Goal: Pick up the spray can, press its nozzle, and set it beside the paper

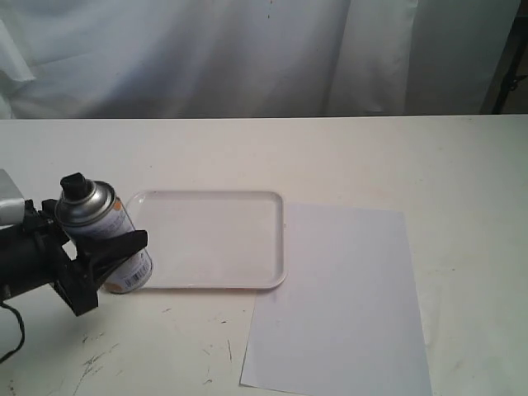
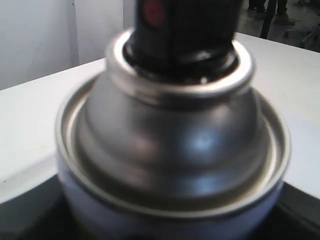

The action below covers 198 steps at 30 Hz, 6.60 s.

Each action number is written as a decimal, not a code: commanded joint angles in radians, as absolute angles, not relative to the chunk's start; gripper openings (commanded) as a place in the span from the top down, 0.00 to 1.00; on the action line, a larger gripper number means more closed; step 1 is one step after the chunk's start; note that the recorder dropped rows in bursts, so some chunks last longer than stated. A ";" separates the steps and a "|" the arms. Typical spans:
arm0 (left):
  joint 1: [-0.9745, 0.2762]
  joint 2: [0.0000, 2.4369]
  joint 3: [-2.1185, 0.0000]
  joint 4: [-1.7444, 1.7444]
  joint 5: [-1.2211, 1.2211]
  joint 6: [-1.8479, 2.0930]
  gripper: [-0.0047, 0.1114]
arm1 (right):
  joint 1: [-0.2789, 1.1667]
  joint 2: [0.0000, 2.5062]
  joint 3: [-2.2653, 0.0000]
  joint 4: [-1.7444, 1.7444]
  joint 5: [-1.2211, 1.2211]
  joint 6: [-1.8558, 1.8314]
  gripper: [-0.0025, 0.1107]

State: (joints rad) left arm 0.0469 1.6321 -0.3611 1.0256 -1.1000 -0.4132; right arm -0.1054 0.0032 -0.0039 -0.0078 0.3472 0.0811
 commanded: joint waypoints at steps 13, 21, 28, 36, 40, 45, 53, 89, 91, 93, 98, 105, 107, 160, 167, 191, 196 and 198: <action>0.042 1.437 -0.616 1.301 -0.862 -1.165 0.96 | -0.100 0.000 0.000 -0.010 0.346 0.082 0.98; -0.022 1.437 -0.789 1.580 -0.665 -1.472 0.96 | -0.100 0.000 0.000 -0.010 0.346 0.082 0.98; -0.209 1.457 -0.897 1.712 -0.402 -1.567 0.96 | -0.100 0.000 0.000 -0.010 0.346 0.082 0.98; -0.331 1.608 -0.978 1.744 -0.331 -1.570 0.96 | -0.100 0.000 0.000 -0.010 0.346 0.082 0.98; -0.341 1.647 -0.999 1.744 -0.332 -1.570 0.96 | -0.100 0.000 0.000 -0.010 0.346 0.082 0.98; -0.341 1.684 -1.006 1.744 -0.332 -1.533 0.96 | -0.100 0.000 0.000 -0.010 0.346 0.082 0.98; -0.341 1.688 -1.006 1.744 -0.344 -1.541 0.96 | -0.100 0.000 0.000 -0.021 0.344 0.082 0.98; -0.739 1.787 -1.006 1.744 0.186 -1.246 0.96 | -0.100 0.018 -0.138 -0.044 -0.134 0.257 0.98; -0.739 1.791 -1.006 1.744 0.210 -1.246 0.96 | -0.100 0.070 -0.204 -0.044 -0.087 0.291 0.98; -0.739 1.791 -1.006 1.744 0.210 -1.244 0.96 | -0.100 0.146 -0.270 -0.044 -0.020 0.328 0.98; -0.739 1.791 -1.006 1.744 0.173 -1.222 0.96 | -0.100 0.387 -0.406 -0.033 0.089 0.371 0.98; -0.739 1.791 -1.006 1.734 0.121 -1.161 0.96 | -0.099 0.709 -0.487 0.027 0.109 0.371 0.98; -0.739 1.791 -1.006 1.741 0.094 -1.047 0.96 | -0.097 0.775 -0.488 0.030 0.105 0.360 0.98; -0.831 1.931 -1.158 1.310 0.183 -0.570 0.96 | 0.087 1.250 -0.486 0.061 -0.103 0.123 0.98; -0.831 1.931 -1.158 1.217 0.187 -0.575 0.96 | 0.087 1.250 -0.486 0.061 -0.103 0.127 0.98; -0.831 1.999 -1.367 0.030 0.538 0.765 0.96 | 0.087 1.250 -0.486 0.067 -0.102 0.127 0.98; -0.861 2.003 -1.367 -0.020 0.549 0.823 0.96 | 0.087 1.250 -0.486 0.067 -0.103 0.127 0.98; -0.872 2.003 -1.367 -0.020 0.551 0.821 0.96 | 0.087 1.250 -0.486 0.067 -0.110 0.127 0.98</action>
